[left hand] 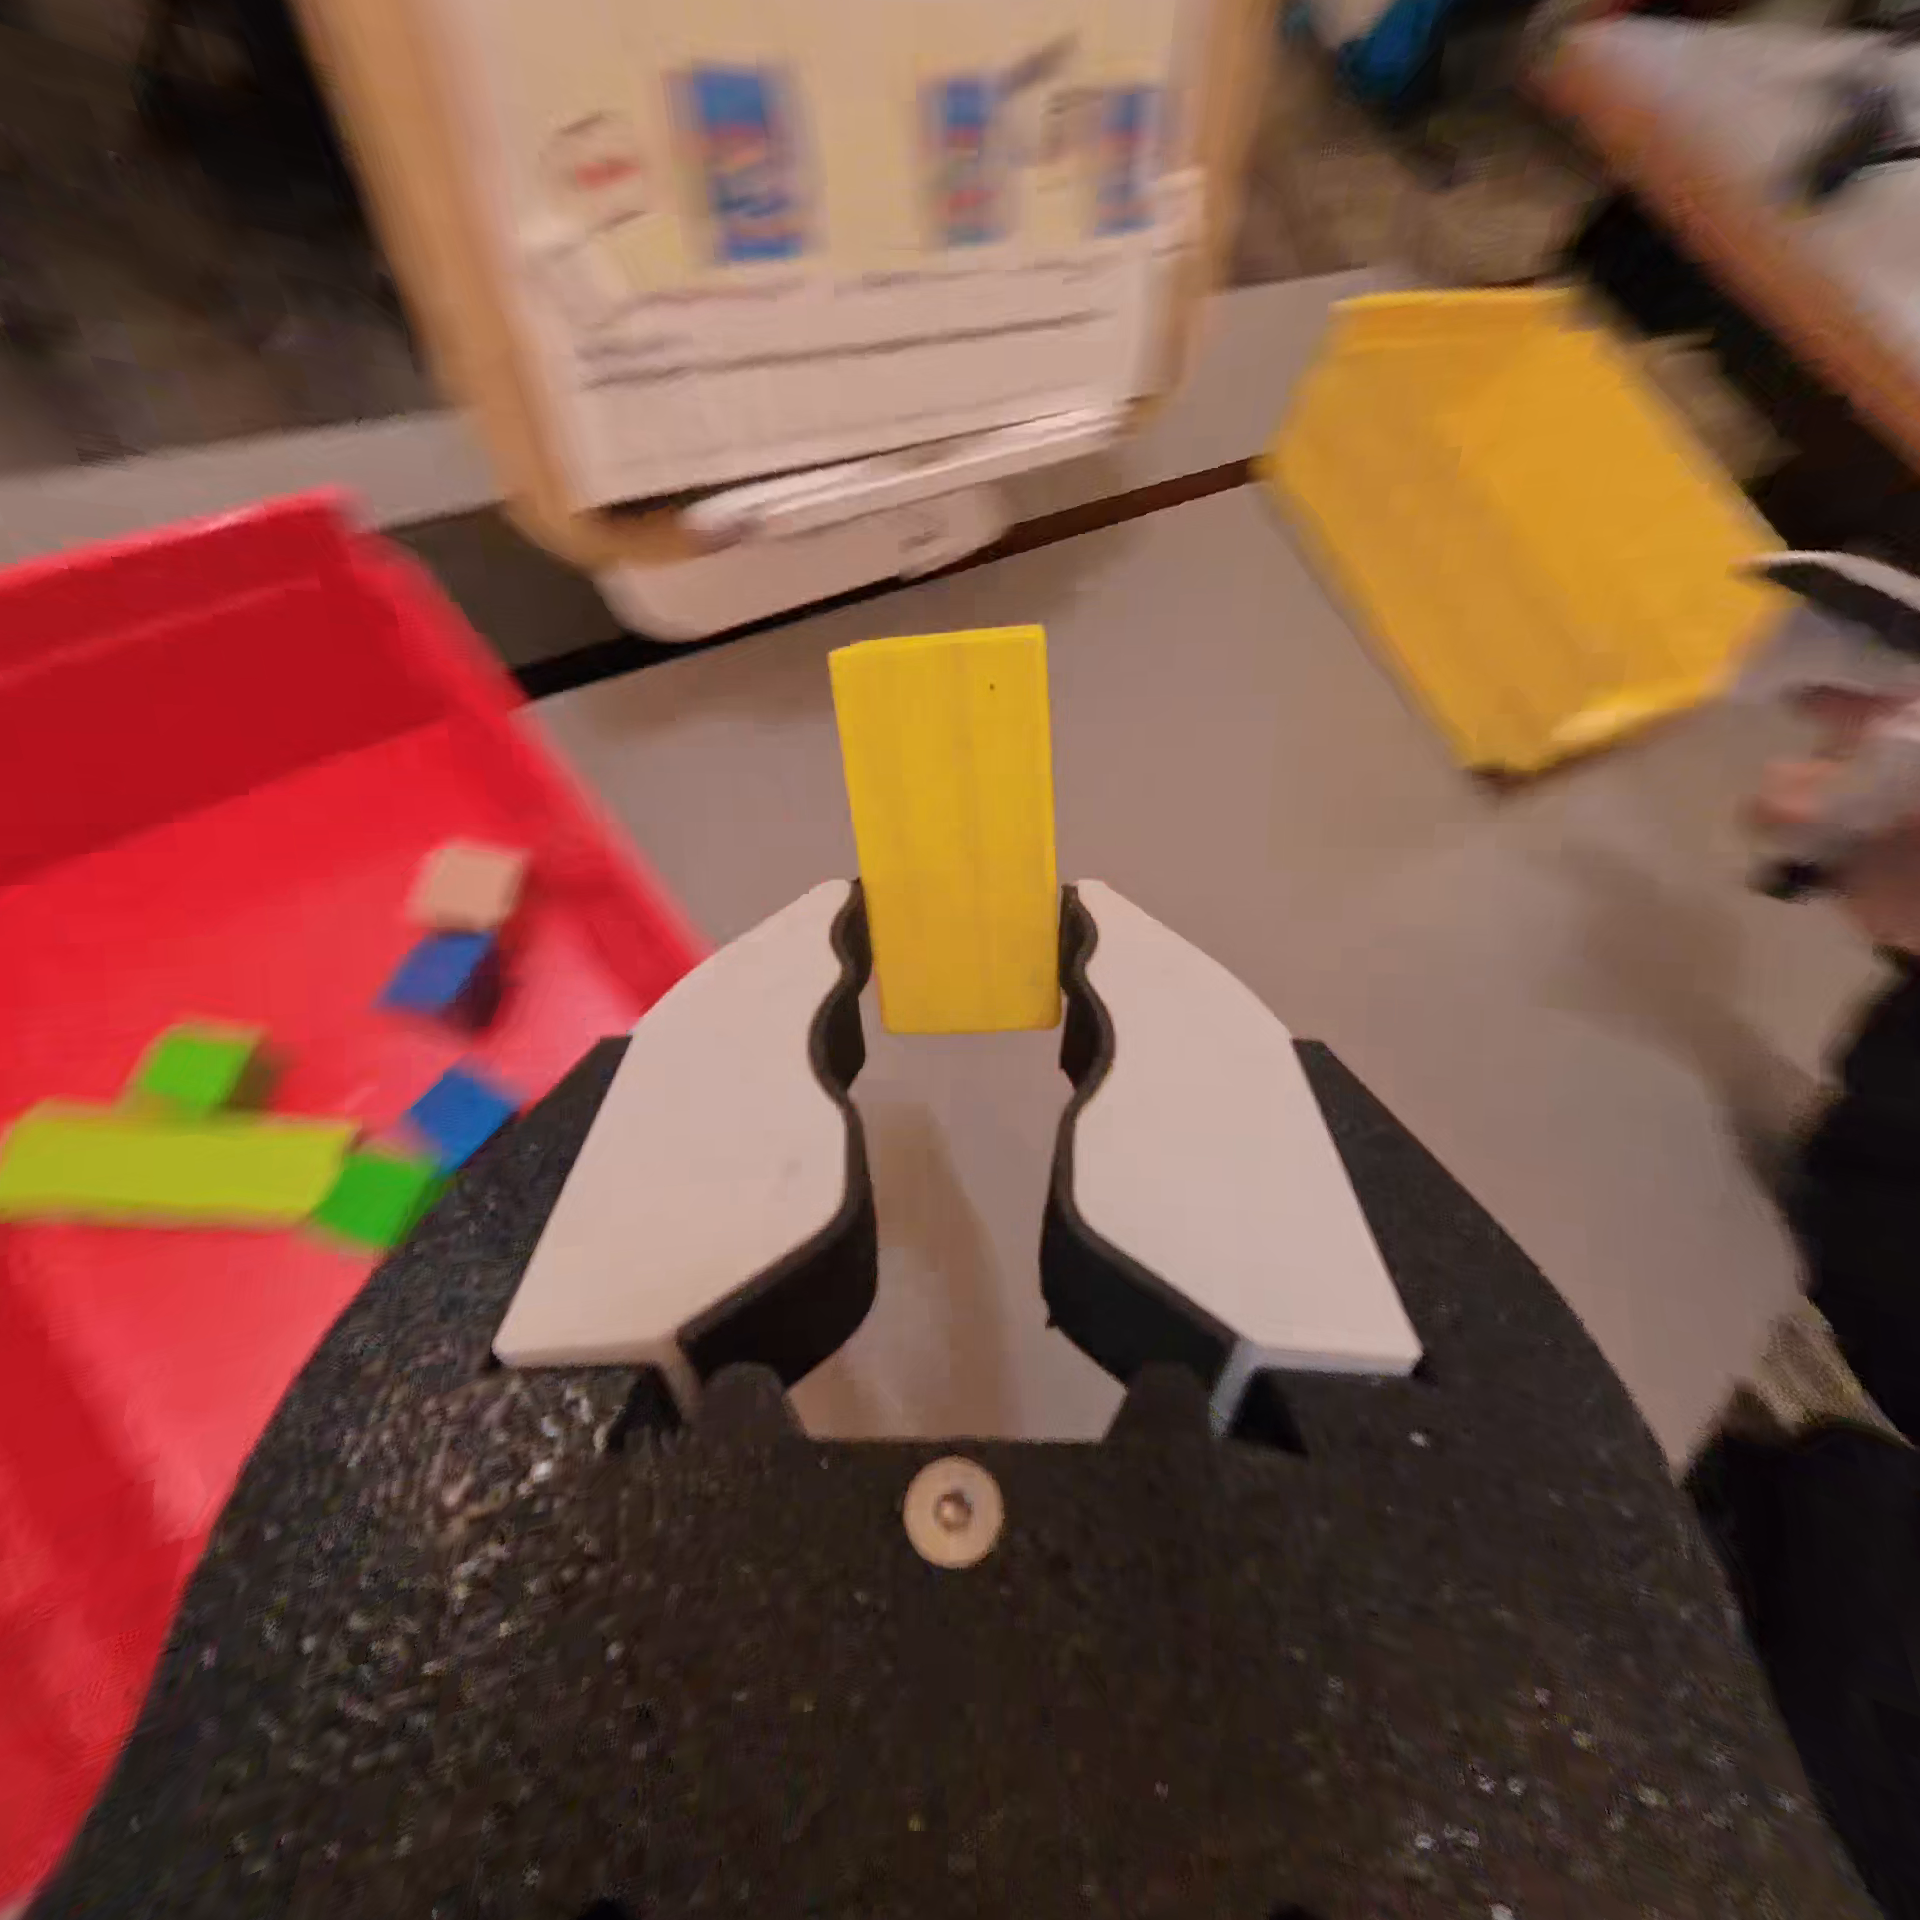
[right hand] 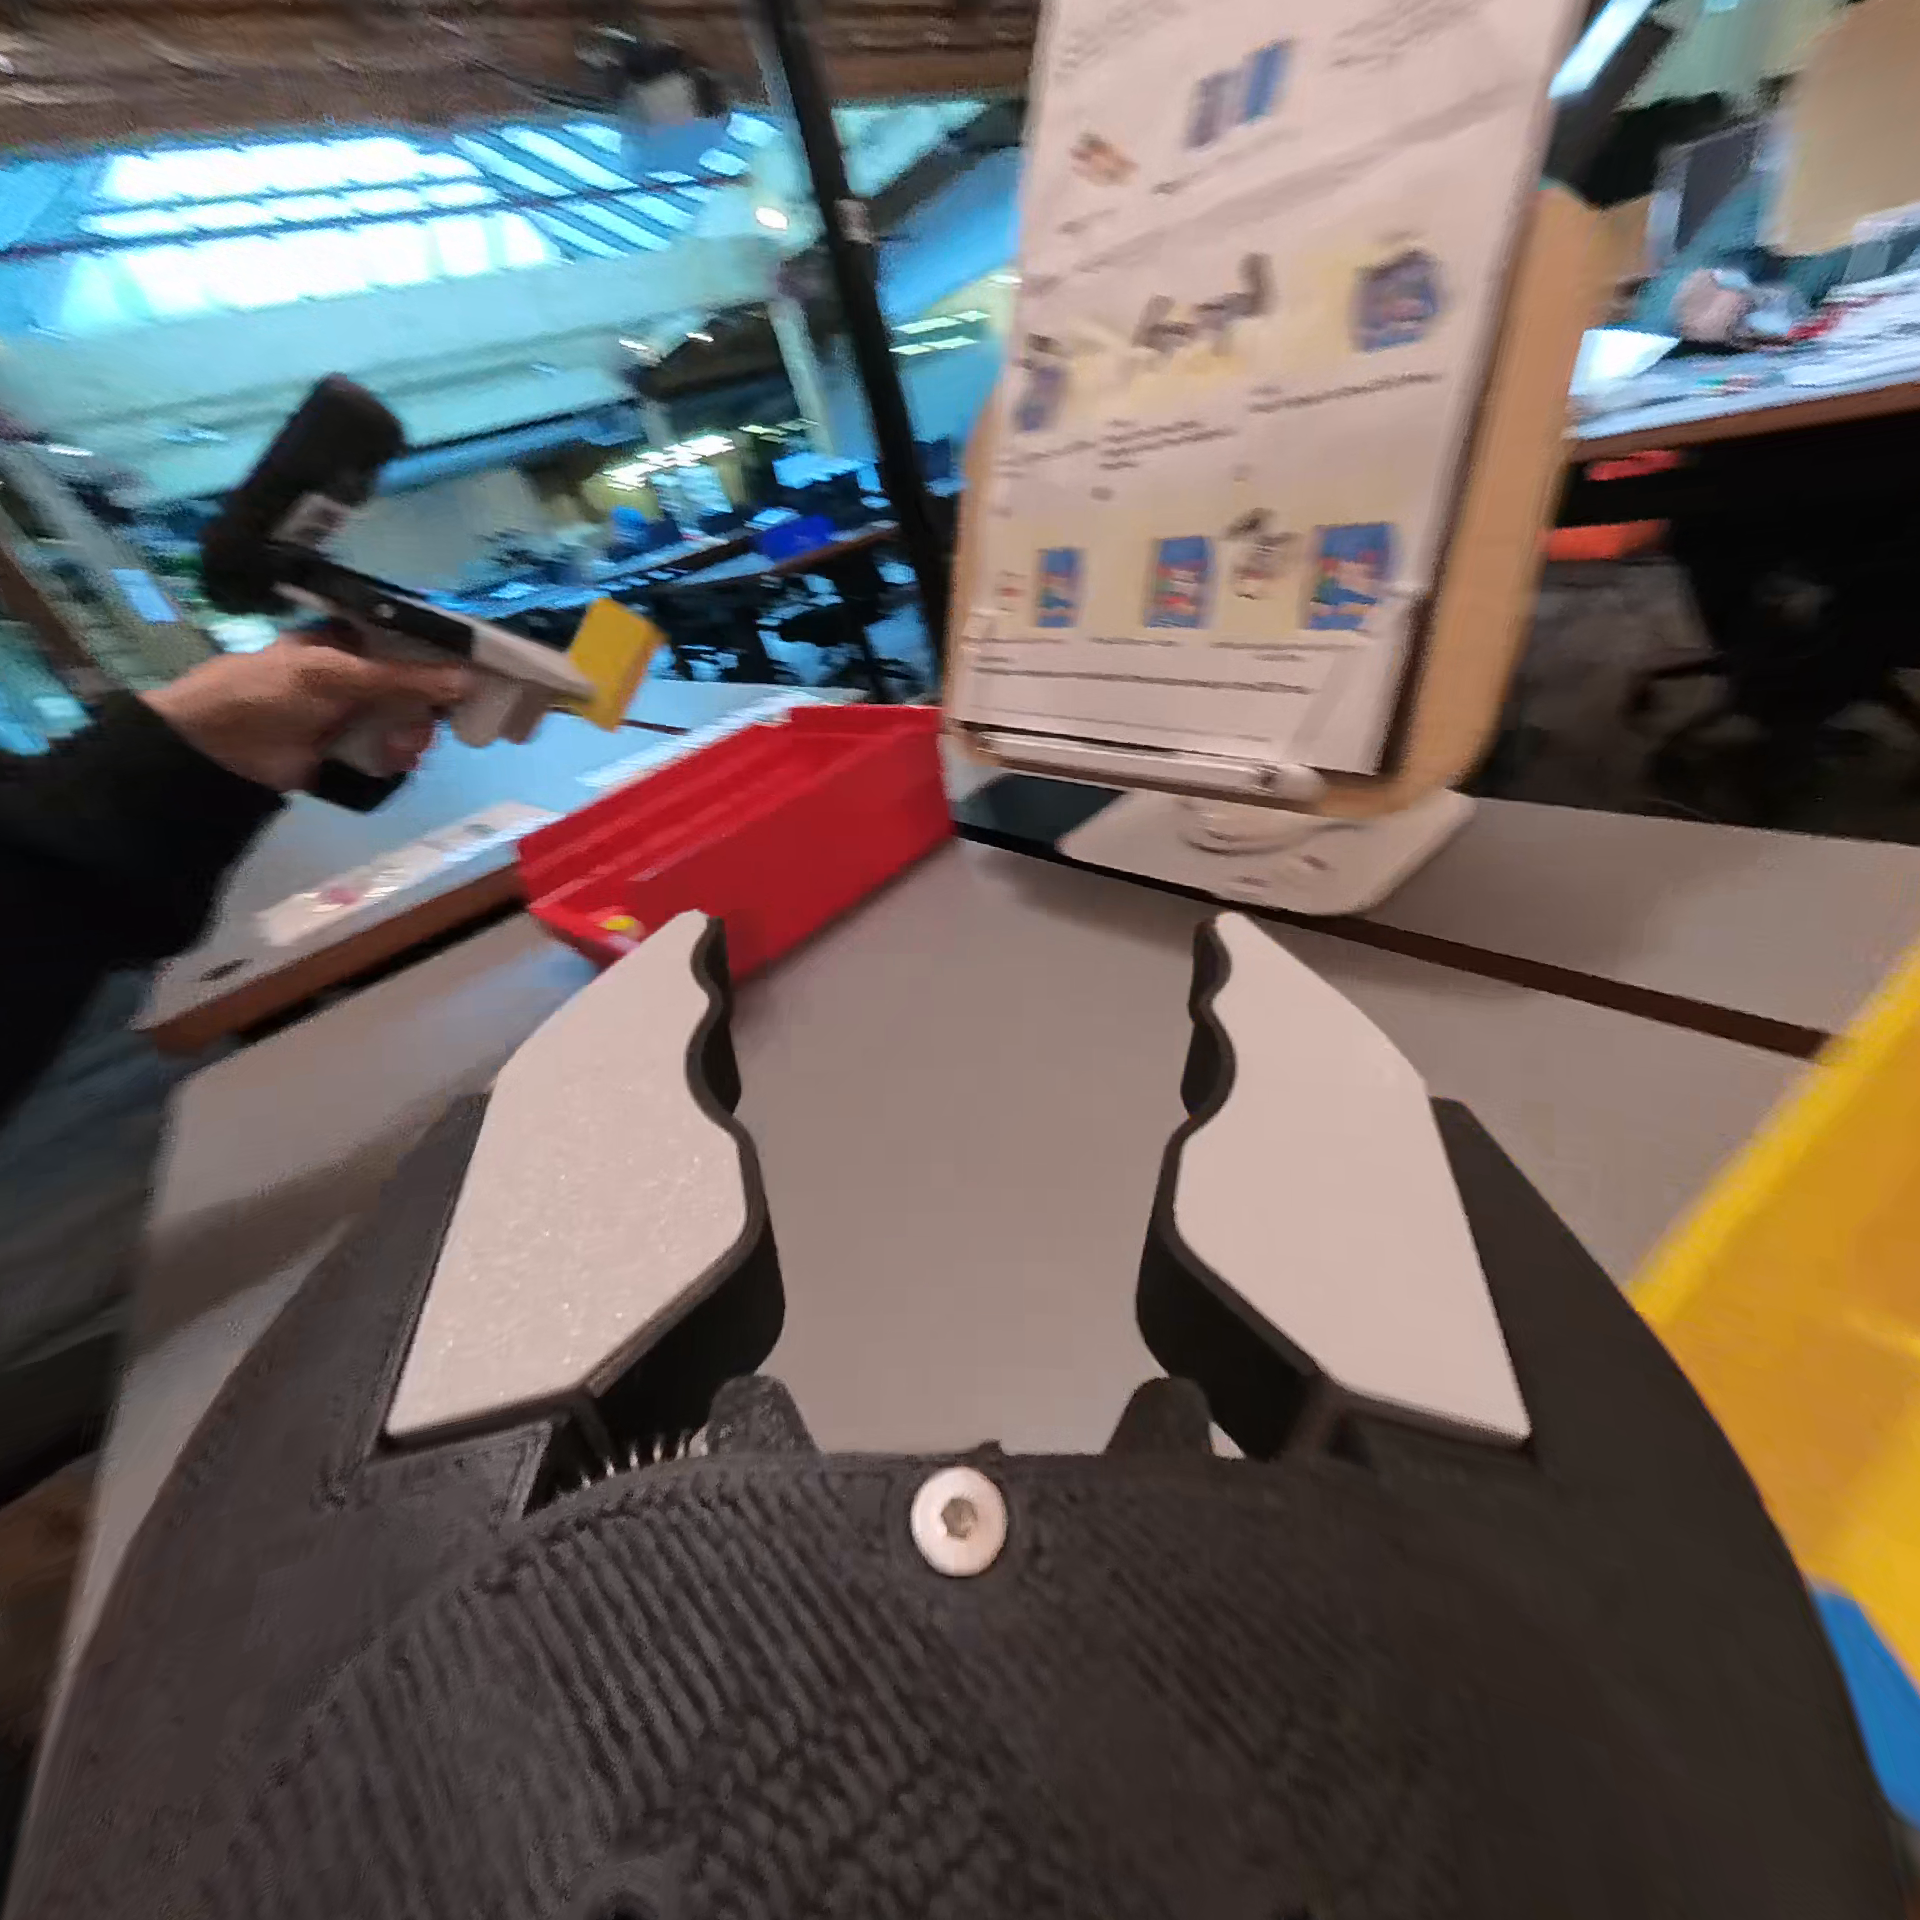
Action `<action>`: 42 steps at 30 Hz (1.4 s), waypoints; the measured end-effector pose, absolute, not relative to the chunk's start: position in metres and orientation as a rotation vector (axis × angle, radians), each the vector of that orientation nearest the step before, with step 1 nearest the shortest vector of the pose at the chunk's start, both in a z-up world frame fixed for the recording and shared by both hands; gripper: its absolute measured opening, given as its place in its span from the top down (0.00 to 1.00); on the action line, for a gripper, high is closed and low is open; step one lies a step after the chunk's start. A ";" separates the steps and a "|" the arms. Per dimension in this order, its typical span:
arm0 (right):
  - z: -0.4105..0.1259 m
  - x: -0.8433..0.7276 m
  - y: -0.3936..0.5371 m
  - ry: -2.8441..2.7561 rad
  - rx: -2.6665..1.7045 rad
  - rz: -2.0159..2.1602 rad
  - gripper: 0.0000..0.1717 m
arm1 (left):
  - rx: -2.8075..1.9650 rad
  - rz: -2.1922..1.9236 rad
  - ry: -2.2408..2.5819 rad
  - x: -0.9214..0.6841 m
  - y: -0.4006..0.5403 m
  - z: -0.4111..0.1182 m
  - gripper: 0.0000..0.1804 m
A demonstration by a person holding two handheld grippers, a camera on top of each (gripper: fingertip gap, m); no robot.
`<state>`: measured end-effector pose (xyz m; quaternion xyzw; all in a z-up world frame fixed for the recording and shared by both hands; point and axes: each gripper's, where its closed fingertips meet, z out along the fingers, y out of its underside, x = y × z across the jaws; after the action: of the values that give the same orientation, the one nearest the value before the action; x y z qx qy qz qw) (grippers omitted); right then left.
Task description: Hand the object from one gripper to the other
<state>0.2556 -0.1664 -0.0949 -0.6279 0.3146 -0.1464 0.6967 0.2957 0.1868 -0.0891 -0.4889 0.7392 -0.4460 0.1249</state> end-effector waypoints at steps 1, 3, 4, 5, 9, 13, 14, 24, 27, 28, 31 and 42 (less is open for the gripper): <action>-0.089 0.247 -0.152 0.645 -1.397 -0.286 0.48 | -1.310 -1.421 2.189 0.281 0.162 -0.079 0.81; -0.080 0.227 -0.121 0.527 -1.398 -0.190 0.47 | -1.082 -1.618 2.245 0.251 0.115 -0.065 0.81; -0.075 0.217 -0.107 0.481 -1.389 -0.140 0.47 | -0.974 -1.697 2.260 0.237 0.094 -0.061 0.81; -0.069 0.207 -0.093 0.441 -1.371 -0.090 0.47 | -0.872 -1.761 2.266 0.225 0.075 -0.058 0.81; -0.061 0.173 -0.054 0.323 -1.356 0.071 0.47 | -0.518 -1.883 2.319 0.181 0.014 -0.060 0.81; -0.056 0.156 -0.042 0.258 -1.335 0.163 0.59 | -0.305 -1.831 2.389 0.155 -0.021 -0.073 0.81; -0.054 0.152 -0.042 0.234 -1.322 0.181 0.64 | -0.278 -1.825 2.403 0.151 -0.026 -0.075 0.81; -0.051 0.138 -0.039 0.106 -1.336 0.112 0.80 | -0.213 -1.853 2.432 0.135 -0.049 -0.083 0.81; -0.051 0.139 -0.040 0.090 -1.351 0.060 0.80 | -0.268 -1.854 2.411 0.139 -0.052 -0.084 0.81; -0.051 0.142 -0.042 0.090 -1.364 0.021 0.80 | -0.318 -1.841 2.400 0.143 -0.051 -0.085 0.81; -0.057 0.175 -0.070 0.215 -1.422 -0.200 0.80 | -0.422 -1.797 2.364 0.153 -0.047 -0.093 0.74; -0.160 0.288 -0.382 1.314 -1.556 -1.111 0.80 | -0.625 -1.836 2.386 0.152 -0.027 -0.130 0.76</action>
<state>0.2875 -0.3822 -0.1596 -0.6150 0.5191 -0.4392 0.3993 0.1517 -0.0275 -0.1300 -0.2031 0.7756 -0.5967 0.0334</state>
